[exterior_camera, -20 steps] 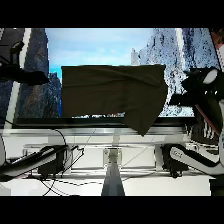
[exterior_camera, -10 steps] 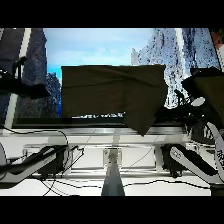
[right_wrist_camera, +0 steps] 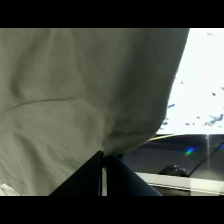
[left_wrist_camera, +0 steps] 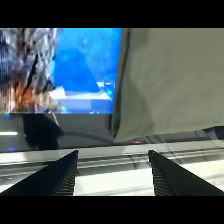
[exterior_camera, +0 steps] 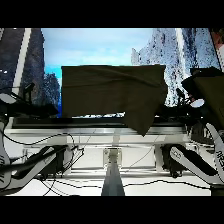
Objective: Fold the clothes and pants, and hang the long-sleeved shirts on hangers.
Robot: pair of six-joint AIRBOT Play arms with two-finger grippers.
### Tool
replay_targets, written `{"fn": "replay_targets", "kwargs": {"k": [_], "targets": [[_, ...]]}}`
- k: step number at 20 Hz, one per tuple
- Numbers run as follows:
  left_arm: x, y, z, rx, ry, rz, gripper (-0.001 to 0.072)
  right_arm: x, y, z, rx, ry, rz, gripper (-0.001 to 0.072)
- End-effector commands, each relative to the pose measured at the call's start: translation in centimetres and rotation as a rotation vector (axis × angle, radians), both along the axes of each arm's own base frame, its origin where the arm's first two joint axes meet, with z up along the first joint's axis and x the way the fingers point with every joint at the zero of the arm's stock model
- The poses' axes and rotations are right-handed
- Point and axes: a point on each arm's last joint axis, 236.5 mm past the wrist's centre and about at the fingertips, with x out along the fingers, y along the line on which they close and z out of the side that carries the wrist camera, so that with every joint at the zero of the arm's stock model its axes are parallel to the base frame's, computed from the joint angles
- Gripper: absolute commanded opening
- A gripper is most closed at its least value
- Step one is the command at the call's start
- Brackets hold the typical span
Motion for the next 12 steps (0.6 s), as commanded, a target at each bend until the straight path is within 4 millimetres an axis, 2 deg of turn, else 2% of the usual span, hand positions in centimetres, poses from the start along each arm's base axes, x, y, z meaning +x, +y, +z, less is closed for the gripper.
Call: {"fn": "replay_targets", "kwargs": {"k": [1,3,8,11,12], "targets": [[-0.2,-0.1,-1.2,0.008,-0.023,-0.015,0.0526,-0.2,0.3,0.2,0.016,0.006,0.004,0.0009],[0.5,-0.5,-1.5,-0.011,-0.051,-0.014,0.0526,-0.1,0.3,0.2,0.016,0.005,0.003,0.0009],[1.9,-3.0,-3.3,-0.159,-0.057,-0.011,0.0523,-0.1,0.3,0.2,0.016,0.004,0.002,0.0009],[1.1,-3.5,-4.9,-0.197,0.003,-0.023,0.0508,0.2,0.3,0.5,0.017,-0.005,0.001,0.0009],[1.0,-3.6,-5.2,-0.204,0.015,-0.029,0.0464,0.4,0.3,0.7,0.020,-0.011,0.000,0.0009]]}}
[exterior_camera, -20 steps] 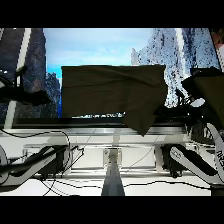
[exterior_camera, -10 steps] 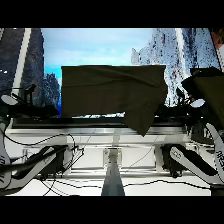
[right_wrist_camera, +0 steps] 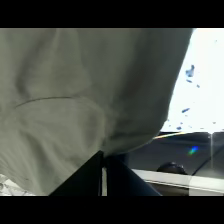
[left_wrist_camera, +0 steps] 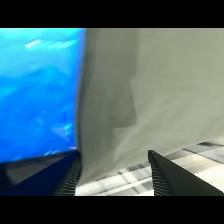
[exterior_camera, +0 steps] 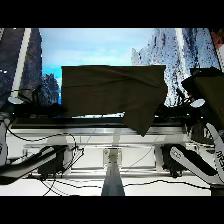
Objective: Fold the clothes and pants, and hang the long-sleeved shirts on hangers.
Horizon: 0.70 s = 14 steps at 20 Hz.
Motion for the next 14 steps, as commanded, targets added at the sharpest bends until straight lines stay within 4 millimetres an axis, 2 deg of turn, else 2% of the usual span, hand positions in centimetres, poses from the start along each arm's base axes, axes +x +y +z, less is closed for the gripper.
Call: {"fn": "replay_targets", "kwargs": {"k": [1,2,4,5,6,8,9,11,13,14], "targets": [[-0.4,-0.2,-1.6,-0.019,0.024,-0.030,0.0285,0.7,0.0,0.7,0.006,-0.018,-0.001,0.0009],[-0.4,-0.2,-1.6,-0.020,0.022,-0.031,0.0144,1.1,0.0,1.1,0.009,-0.028,-0.001,0.0009],[-0.5,-0.6,-1.0,-0.036,0.008,-0.081,0.0115,2.0,-0.1,2.0,0.014,-0.050,0.006,0.0009],[-0.6,-0.8,-0.5,-0.053,-0.001,-0.120,0.0032,2.5,0.0,2.7,0.018,-0.060,0.015,0.0009],[-0.5,-1.1,0.1,-0.070,-0.011,-0.145,0.0015,3.0,0.0,3.5,0.023,-0.073,0.025,0.0009],[1.1,-2.0,2.1,-0.133,-0.077,-0.164,0.0015,4.2,0.6,5.5,0.062,-0.109,0.040,0.0009],[2.7,-2.6,3.7,-0.179,-0.132,-0.156,0.0015,5.2,1.2,7.0,0.099,-0.148,0.045,0.0009],[6.9,-3.4,7.5,-0.262,-0.262,-0.082,0.0014,8.3,2.4,10.7,0.199,-0.244,-0.019,0.0009],[11.9,-3.5,12.6,-0.359,-0.401,0.048,0.0014,12.0,3.1,15.0,0.306,-0.368,-0.117,0.0009],[14.3,-3.1,14.8,-0.385,-0.455,0.121,0.0013,14.0,2.8,16.7,0.326,-0.436,-0.177,0.0009]]}}
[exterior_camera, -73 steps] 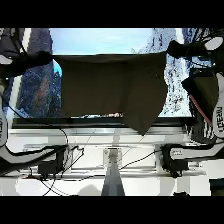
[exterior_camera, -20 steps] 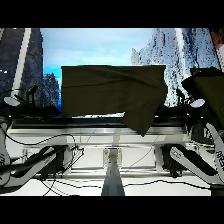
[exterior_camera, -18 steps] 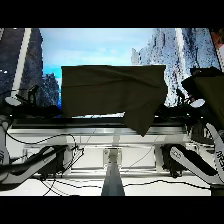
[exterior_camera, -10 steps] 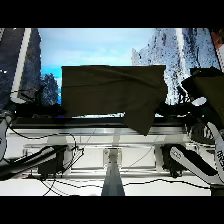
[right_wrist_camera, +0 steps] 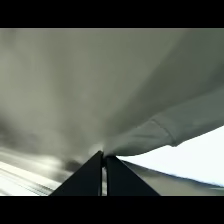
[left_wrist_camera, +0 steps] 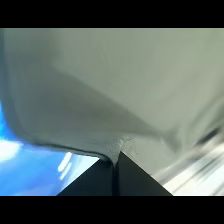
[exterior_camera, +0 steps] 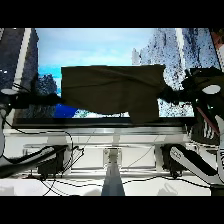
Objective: Fold the clothes and pants, and hang the long-sleeved shirts on hangers.
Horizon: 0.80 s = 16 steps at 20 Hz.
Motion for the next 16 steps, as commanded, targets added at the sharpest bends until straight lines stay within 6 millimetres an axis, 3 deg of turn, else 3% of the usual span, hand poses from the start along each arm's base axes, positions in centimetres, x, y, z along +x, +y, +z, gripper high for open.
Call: {"fn": "replay_targets", "kwargs": {"k": [1,4,7,9,13,14,15,16], "targets": [[7.9,0.3,8.3,-0.168,-0.199,0.202,0.0013,6.6,0.1,6.9,0.134,-0.215,-0.177,0.0008],[12.2,2.1,9.7,-0.034,-0.324,0.298,0.0013,11.3,-0.7,8.3,-0.001,-0.369,-0.283,0.0008],[15.9,4.5,9.0,0.099,-0.402,0.456,0.0013,15.6,-1.4,8.6,-0.120,-0.475,-0.371,0.0008],[17.2,4.5,7.7,0.146,-0.409,0.495,0.0013,18.2,-1.8,7.7,-0.147,-0.483,-0.419,0.0008],[18.9,2.8,3.0,0.211,-0.366,0.517,0.0020,21.9,-2.8,3.4,-0.189,-0.435,-0.454,0.0012],[19.1,2.4,1.8,0.222,-0.350,0.515,0.0149,22.2,-2.7,2.3,-0.191,-0.417,-0.451,0.0152],[19.2,2.1,1.0,0.227,-0.337,0.506,0.0514,22.3,-2.6,1.6,-0.191,-0.401,-0.443,0.0516],[19.2,2.1,0.6,0.226,-0.329,0.503,0.0720,22.2,-2.5,1.1,-0.198,-0.393,-0.430,0.0712]]}}
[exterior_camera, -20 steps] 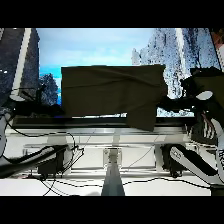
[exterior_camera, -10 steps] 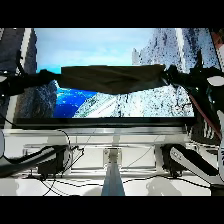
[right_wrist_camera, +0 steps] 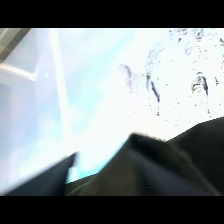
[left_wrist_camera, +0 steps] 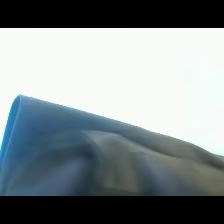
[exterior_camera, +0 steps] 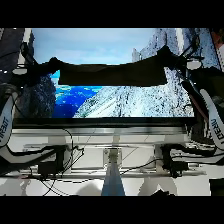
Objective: Fold the clothes and pants, and hang the long-sleeved shirts on hangers.
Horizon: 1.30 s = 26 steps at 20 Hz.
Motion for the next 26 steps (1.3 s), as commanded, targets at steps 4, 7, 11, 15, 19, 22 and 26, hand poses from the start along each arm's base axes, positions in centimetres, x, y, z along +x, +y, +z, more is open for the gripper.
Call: {"fn": "replay_targets", "kwargs": {"k": [4,7,11,15,19,22,26], "targets": [[-0.1,2.8,-1.8,0.031,0.036,0.027,0.0720,0.0,0.7,-2.8,-0.085,0.053,0.084,0.0696],[-3.8,5.5,-4.5,-0.008,0.208,-0.002,0.0719,-1.0,1.5,-3.7,-0.106,0.090,0.152,0.0696],[-7.7,6.0,-7.8,-0.040,0.405,-0.098,0.0711,-1.8,2.4,-4.1,-0.100,0.118,0.195,0.0695],[-5.7,2.8,-9.3,-0.077,0.433,-0.188,0.0644,-3.6,4.2,-4.8,-0.061,0.179,0.284,0.0663],[-2.6,-1.3,-9.8,-0.027,0.395,-0.275,0.0495,-5.5,5.5,-5.5,-0.050,0.235,0.367,0.0511],[-0.9,-3.1,-8.0,0.024,0.325,-0.330,0.0013,-5.7,6.6,-5.4,-0.044,0.232,0.386,0.0428],[-1.7,-4.8,-1.0,0.023,0.254,-0.442,0.0012,-6.7,10.8,-5.3,-0.059,0.220,0.466,0.0009]]}}
